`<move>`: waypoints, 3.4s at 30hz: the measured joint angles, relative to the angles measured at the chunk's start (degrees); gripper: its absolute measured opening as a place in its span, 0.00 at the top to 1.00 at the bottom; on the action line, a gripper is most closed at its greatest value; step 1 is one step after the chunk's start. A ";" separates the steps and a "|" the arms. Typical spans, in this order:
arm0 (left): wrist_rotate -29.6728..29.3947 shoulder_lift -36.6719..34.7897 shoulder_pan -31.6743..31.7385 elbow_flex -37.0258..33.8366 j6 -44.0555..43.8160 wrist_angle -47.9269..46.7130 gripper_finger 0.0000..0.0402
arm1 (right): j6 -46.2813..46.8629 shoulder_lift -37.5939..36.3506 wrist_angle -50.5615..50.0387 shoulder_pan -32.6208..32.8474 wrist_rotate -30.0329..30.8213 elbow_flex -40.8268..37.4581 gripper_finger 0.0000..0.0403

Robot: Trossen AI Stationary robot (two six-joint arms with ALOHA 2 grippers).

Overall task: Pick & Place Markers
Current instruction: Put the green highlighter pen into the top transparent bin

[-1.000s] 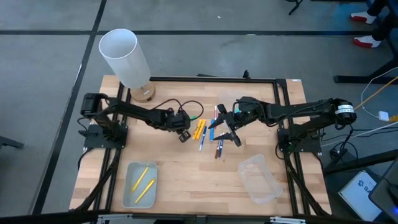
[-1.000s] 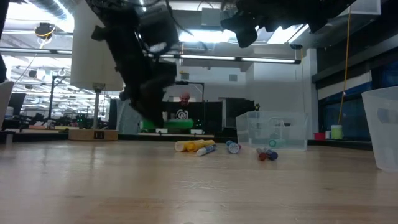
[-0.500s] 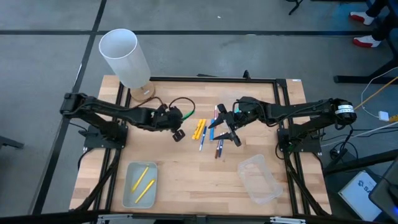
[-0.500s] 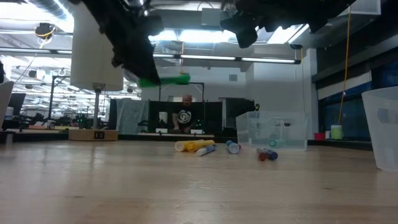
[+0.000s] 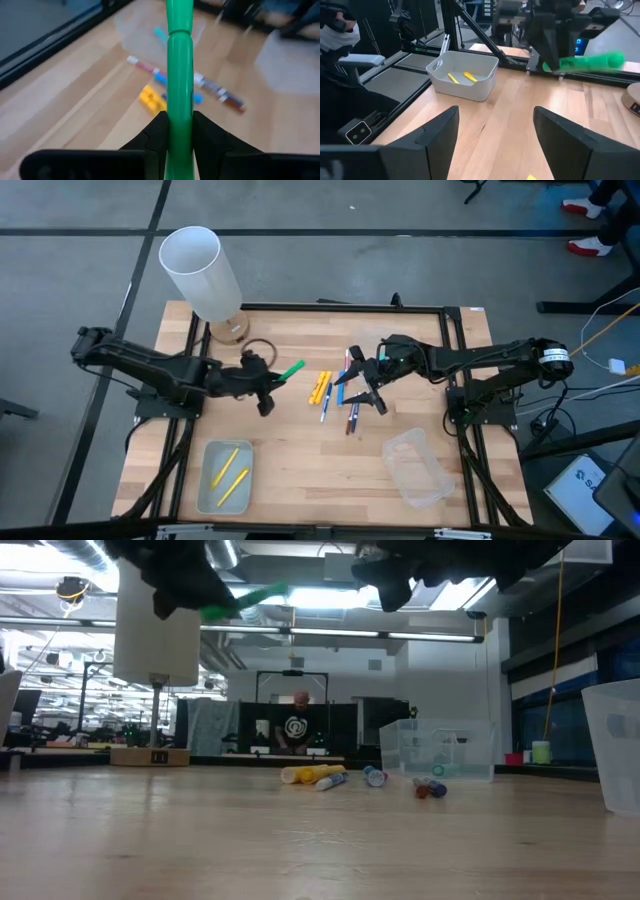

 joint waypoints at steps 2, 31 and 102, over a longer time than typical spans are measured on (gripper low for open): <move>0.13 -3.17 -0.56 -3.77 0.15 5.50 0.85 | -0.06 0.32 1.15 0.00 0.04 0.00 0.37; 4.34 -1.25 -4.89 -16.25 17.35 48.33 0.85 | 7.32 17.07 30.39 0.42 7.46 6.53 0.37; 2.87 -0.04 -4.89 -16.21 13.87 45.65 0.54 | 5.38 23.75 11.76 1.14 8.47 19.78 0.83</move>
